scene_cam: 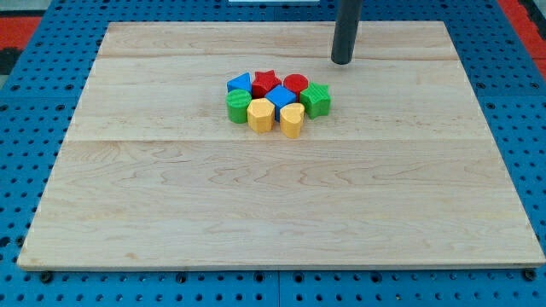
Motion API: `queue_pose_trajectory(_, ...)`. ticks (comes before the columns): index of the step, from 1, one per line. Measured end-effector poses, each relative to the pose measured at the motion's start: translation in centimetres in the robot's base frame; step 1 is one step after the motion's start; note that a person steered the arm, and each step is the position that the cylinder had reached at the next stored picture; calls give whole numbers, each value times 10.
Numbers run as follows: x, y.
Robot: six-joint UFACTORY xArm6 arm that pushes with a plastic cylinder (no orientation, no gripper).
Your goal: Push the green star along with the yellow heart down to the yellow hexagon
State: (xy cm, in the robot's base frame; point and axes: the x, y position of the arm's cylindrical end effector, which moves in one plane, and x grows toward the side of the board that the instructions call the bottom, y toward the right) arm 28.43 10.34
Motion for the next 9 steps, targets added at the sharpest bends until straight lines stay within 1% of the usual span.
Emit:
queue_pose_trajectory(1,51,21)
queue_pose_trajectory(2,80,17)
queue_pose_trajectory(3,97,24)
queue_pose_trajectory(4,98,6)
queue_pose_trajectory(5,111,14)
queue_pose_trajectory(6,90,17)
queue_pose_trajectory(7,60,-4)
queue_pose_trajectory(9,149,-77)
